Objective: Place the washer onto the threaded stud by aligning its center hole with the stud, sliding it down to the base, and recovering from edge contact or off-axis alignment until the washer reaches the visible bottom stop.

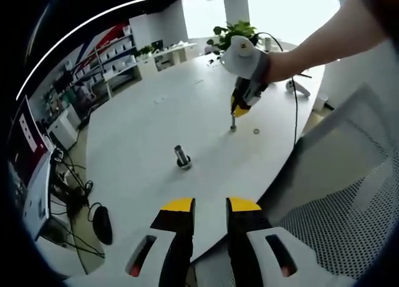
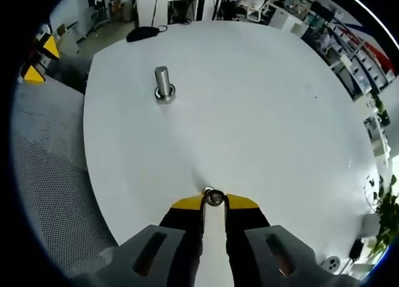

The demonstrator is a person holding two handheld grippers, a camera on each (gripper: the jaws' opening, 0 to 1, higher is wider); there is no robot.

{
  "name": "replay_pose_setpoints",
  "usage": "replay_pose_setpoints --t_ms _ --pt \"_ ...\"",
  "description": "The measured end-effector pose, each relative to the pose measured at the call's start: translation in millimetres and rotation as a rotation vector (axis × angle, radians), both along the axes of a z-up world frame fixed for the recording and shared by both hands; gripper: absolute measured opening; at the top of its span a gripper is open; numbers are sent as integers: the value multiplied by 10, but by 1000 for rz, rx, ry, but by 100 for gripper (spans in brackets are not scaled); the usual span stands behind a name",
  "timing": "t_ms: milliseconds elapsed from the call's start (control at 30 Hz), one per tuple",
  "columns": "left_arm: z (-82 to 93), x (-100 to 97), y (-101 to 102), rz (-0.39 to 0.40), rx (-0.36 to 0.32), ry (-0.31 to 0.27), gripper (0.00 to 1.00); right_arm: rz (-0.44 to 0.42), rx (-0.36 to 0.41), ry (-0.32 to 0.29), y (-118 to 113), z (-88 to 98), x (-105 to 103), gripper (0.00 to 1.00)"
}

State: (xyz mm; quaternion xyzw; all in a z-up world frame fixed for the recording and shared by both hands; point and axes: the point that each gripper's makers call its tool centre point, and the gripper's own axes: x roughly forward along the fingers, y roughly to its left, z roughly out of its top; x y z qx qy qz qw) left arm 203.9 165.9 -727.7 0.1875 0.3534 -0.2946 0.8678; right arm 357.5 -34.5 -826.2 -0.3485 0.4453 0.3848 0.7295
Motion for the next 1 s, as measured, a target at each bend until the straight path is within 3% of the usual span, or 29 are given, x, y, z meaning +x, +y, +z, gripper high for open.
replay_pose_setpoints --t_ms 600,1000 --pt "-32 -15 4 -2 8 14 17 -12 -19 62 -1 -323 8 14" --pt "-13 -9 8 0 7 5 17 -13 -29 85 22 -375 5 14"
